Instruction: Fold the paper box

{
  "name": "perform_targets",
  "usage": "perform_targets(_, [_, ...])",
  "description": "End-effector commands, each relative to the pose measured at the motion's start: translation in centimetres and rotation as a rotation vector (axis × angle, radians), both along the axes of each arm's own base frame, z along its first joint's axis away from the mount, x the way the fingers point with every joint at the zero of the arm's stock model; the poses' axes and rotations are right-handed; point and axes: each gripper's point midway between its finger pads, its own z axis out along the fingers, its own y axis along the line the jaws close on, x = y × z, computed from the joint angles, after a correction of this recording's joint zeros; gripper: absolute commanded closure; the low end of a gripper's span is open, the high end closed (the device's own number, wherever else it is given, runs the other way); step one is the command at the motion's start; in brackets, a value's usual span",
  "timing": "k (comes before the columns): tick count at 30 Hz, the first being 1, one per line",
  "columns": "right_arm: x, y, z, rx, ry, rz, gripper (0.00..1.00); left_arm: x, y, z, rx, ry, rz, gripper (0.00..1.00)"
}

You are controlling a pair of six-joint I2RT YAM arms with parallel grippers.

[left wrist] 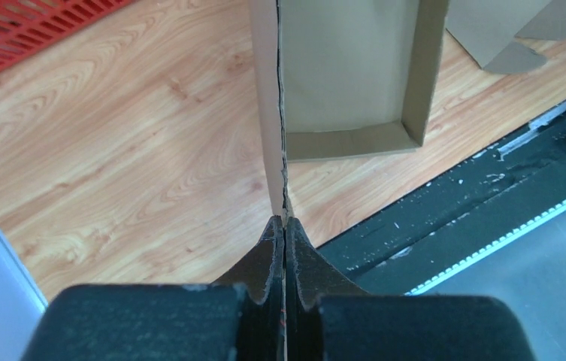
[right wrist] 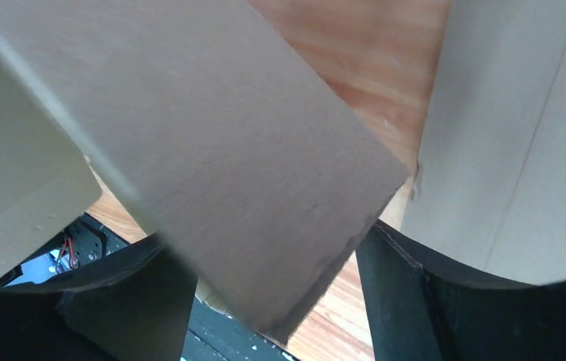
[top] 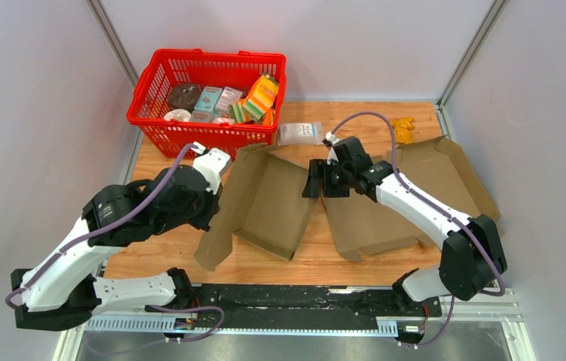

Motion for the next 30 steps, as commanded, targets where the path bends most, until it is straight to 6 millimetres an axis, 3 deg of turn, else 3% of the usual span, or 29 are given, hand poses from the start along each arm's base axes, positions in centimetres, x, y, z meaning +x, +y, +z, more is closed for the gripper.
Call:
perform_targets(1, [-0.3, 0.1, -2.7, 0.05, 0.061, -0.105, 0.29, 0.4, 1.8, 0.1, 0.141, -0.026, -0.021, 1.0])
perform_targets(4, [-1.6, 1.9, -3.4, 0.135, 0.133, -0.094, 0.44, 0.8, 1.0, 0.6, 0.165, -0.049, -0.089, 1.0])
perform_targets(5, [-2.9, 2.7, -4.0, 0.153, 0.179, -0.077, 0.48, 1.0, 1.0, 0.8, 0.185, -0.059, -0.099, 1.0])
perform_targets(8, [-5.6, 4.6, -4.4, 0.198, 0.246, -0.015, 0.5, 1.4, 1.3, 2.4, 0.209, -0.087, -0.103, 1.0])
perform_targets(11, [-7.6, 5.3, -3.8, 0.259, 0.29, -0.003, 0.6, 1.6, 1.9, 4.0, 0.198, -0.134, -0.108, 1.0])
perform_targets(13, [-8.2, 5.4, -2.3, 0.309, 0.29, -0.031, 0.62, 1.6, 2.6, 4.6, 0.189, -0.166, -0.097, 1.0])
perform_targets(16, [-8.9, 4.5, -2.1, 0.324, 0.287, -0.086, 0.54, 1.8, 2.1, 4.4, 0.158, -0.184, -0.101, 1.0])
perform_targets(20, [-9.3, 4.0, -2.2, 0.32, 0.268, -0.07, 0.35, 2.1, 0.6, 3.0, 0.153, -0.133, -0.077, 1.0])
perform_targets(22, [-9.2, 3.7, -1.7, 0.294, 0.22, -0.034, 0.26, 2.4, 0.5, 1.9, 0.202, -0.092, -0.057, 1.0])
perform_targets(24, [-8.6, 2.0, -1.8, 0.215, 0.177, -0.058, 0.2, 2.5, 0.7, 1.3, 0.25, -0.07, -0.045, 1.0])
perform_targets(27, [-5.8, -0.8, 0.8, 0.128, 0.013, -0.103, 0.16, 2.2, 0.7, 0.9, 0.259, -0.053, -0.057, 1.0])
perform_targets(28, [-4.4, -1.3, 2.6, 0.126, -0.048, -0.126, 0.15, 2.2, 0.6, 1.0, 0.256, -0.054, -0.06, 1.0])
perform_targets(30, [-0.8, -3.7, 3.5, 0.102, -0.109, -0.224, 0.12, 2.2, 0.7, 0.9, 0.257, -0.049, -0.061, 1.0])
